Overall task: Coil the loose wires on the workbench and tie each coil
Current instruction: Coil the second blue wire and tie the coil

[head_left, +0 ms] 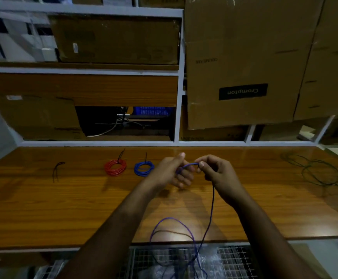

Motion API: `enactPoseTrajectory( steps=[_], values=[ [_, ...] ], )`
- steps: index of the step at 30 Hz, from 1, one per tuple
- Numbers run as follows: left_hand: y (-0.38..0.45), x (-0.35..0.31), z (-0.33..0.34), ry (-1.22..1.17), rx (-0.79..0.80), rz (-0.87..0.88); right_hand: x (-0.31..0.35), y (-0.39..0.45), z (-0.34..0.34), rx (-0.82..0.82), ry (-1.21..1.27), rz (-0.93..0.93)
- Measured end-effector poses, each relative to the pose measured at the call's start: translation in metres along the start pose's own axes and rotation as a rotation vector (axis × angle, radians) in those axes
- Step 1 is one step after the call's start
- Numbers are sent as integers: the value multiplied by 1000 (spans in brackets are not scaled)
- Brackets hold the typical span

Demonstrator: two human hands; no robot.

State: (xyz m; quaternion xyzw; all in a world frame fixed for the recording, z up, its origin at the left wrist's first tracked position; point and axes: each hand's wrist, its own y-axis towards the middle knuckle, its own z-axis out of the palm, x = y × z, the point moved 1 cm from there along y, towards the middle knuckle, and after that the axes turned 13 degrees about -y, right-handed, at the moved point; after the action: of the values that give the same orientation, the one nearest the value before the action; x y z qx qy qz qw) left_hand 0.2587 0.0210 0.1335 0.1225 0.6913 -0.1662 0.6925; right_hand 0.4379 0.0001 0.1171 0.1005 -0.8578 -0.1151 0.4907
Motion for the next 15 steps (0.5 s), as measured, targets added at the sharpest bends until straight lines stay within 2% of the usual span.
enactPoseTrajectory(
  steps=[2, 4, 6, 8, 10, 12, 14, 15],
  values=[
    [-3, -9, 2, 67, 75, -24, 6, 3, -2, -4, 14, -34],
    [-2, -12, 1, 16, 122, -23, 11, 4, -5, -35, 39, -53],
    [-1, -14, -2, -203, 192, -46, 16, 7, -7, -70, 43, -47],
    [-2, -20, -3, -580, 250, -27, 17, 10, -12, -72, 51, -5],
    [-4, -30, -5, -936, 269, 39, 9, 9, -15, 51, 124, 40],
    [-4, -42, -13, -1184, 252, 121, -13, 2, -14, 232, 362, 88],
    [-4, -55, -22, -1290, 258, 206, -39, -7, -10, 351, 658, 202],
    [-4, -61, -25, -1299, 263, 230, -49, -12, -8, 364, 719, 265]
  ],
)
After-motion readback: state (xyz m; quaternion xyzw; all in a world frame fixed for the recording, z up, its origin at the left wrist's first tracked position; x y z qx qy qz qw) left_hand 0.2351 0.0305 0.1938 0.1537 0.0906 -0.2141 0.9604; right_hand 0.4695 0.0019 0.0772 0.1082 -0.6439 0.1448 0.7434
